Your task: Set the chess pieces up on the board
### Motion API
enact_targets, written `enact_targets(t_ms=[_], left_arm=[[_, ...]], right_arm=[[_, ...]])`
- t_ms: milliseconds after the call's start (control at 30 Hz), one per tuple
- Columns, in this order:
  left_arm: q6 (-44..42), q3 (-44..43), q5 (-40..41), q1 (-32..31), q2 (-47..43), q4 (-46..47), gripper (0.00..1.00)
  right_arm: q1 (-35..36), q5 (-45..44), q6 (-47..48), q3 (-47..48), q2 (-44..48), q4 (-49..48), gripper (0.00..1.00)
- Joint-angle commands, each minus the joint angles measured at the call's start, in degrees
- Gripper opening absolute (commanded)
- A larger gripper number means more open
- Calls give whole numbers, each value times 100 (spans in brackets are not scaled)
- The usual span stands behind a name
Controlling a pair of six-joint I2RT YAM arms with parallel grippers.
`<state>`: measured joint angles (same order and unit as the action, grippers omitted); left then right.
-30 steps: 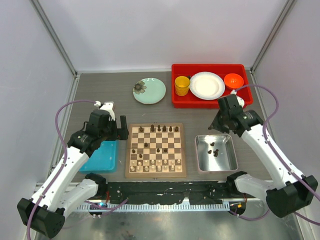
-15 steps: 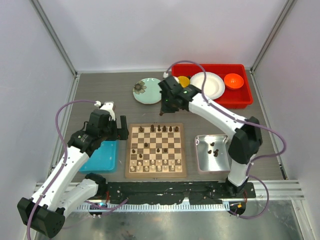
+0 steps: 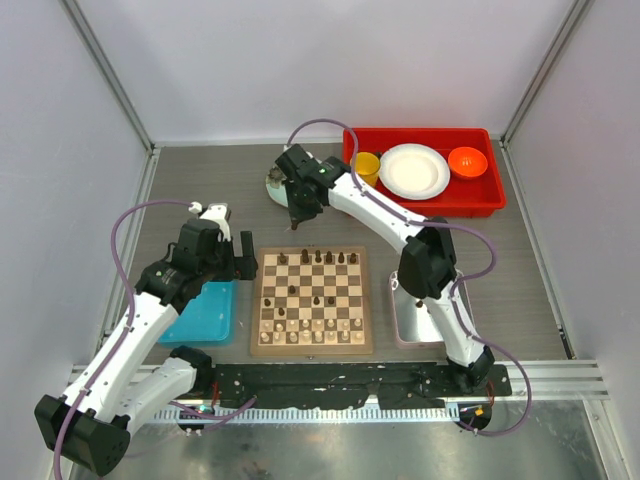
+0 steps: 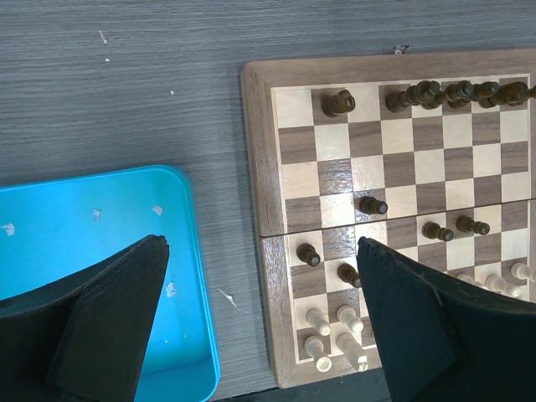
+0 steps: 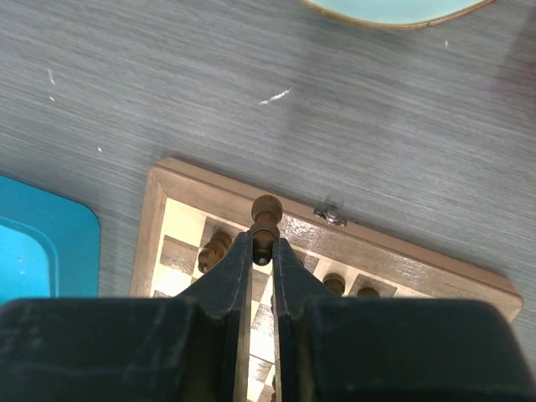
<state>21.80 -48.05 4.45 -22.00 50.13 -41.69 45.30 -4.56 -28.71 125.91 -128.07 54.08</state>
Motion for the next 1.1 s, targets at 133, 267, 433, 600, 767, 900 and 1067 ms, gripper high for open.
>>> enact_targets(t_ms=[133,267,433,600,767,900,1067], left_arm=[[-97,-20,-32,29,-56,179,99],[-97,-20,-23,29,-73,179,100],[-97,-20,-14,20,-91,179,100],[-97,-20,-5,29,-91,179,100],[-97,-20,-14,29,-82,179,100],[-97,-20,-14,29,-82,188,100],[-97,-11,-14,29,-82,179,100]], right_arm=[[172,-124,234,514,-227,840,1],[286,-133,287,304,-183,832,1],[348,16,313,66,-157,683,1],[409,78,296,-22,-192,594,1],[436,157,296,-145,-183,507,1],[471,210,313,-198,-192,471,1],[462,245,322,-163,-271,454,1]])
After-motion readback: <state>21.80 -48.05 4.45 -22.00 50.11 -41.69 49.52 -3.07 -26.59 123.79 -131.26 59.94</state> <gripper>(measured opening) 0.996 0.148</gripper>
